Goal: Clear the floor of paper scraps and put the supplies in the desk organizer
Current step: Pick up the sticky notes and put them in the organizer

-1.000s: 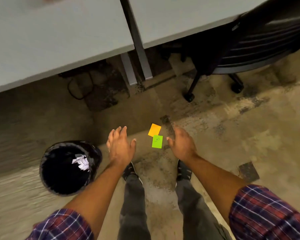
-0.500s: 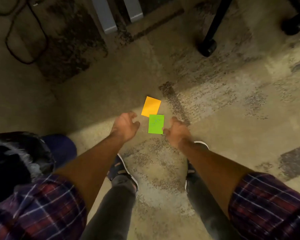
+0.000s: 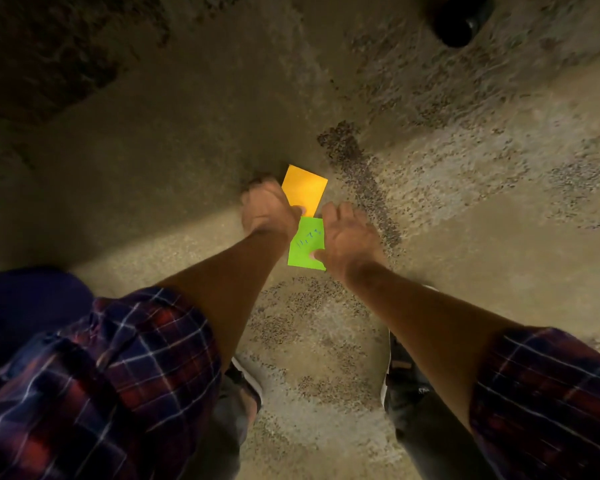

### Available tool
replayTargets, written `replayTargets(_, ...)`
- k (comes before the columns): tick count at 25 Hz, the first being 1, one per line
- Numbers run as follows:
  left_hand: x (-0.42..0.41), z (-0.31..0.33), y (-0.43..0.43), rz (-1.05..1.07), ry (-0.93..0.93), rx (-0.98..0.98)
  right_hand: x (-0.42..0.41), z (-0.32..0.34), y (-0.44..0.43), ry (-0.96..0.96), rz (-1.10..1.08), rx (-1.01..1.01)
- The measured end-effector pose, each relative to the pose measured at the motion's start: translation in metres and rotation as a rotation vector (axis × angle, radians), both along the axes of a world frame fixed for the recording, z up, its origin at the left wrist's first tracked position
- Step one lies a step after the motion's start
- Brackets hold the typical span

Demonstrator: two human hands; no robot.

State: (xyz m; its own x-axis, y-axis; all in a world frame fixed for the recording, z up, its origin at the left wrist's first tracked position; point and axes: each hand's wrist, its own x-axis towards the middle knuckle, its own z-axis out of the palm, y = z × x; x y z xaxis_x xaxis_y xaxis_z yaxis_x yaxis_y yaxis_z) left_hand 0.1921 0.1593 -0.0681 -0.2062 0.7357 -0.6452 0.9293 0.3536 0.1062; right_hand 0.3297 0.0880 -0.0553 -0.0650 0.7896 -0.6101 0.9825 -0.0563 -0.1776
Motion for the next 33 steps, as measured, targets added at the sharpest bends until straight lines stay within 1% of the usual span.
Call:
replayTargets(3,-0.009,0.0,-0.002,0.213,-0.199,0.032,0.0,0.001,0.003,0.032,-0.052,-0.031)
replayTargets(5,-0.015,0.006,-0.006,0.342,-0.299,0.066,0.002,0.003,0.006,0.059,-0.086,-0.076)
replayTargets(8,-0.022,0.024,-0.012,0.485,-0.426,0.094,0.006,0.011,0.006,0.214,-0.325,-0.153)
replayTargets(10,-0.031,0.04,-0.014,0.55,-0.482,0.084,0.012,0.024,0.004,0.34,-0.49,-0.157)
replayTargets(12,-0.043,0.061,-0.019,0.566,-0.487,0.069,0.017,0.046,0.001,0.42,-0.555,-0.14)
replayTargets(15,-0.057,0.102,-0.028,0.567,-0.532,0.077,0.027,0.097,0.003,0.516,-0.502,-0.081)
replayTargets(18,-0.066,0.164,-0.034,0.541,-0.67,0.056,0.034,0.171,0.014,0.566,-0.362,-0.031)
replayTargets(20,-0.07,0.21,-0.029,0.473,-0.702,0.009,0.035,0.225,0.028,0.587,-0.244,-0.01)
replayTargets(23,-0.071,0.291,-0.01,0.311,-0.758,-0.09,0.023,0.312,0.051,0.651,-0.095,-0.015)
replayTargets(26,-0.07,0.374,0.014,0.219,-0.821,-0.16,0.005,0.385,0.071,0.699,-0.051,0.058)
replayTargets(30,-0.079,0.474,0.036,0.288,-0.975,-0.221,-0.015,0.458,0.087,0.706,-0.101,0.201)
replayTargets(32,-0.085,0.513,0.04,0.386,-0.987,-0.158,-0.027,0.482,0.089,0.697,-0.163,0.219)
replayTargets(33,-0.088,0.53,0.04,0.468,-1.004,-0.12,-0.032,0.493,0.089,0.697,-0.205,0.227)
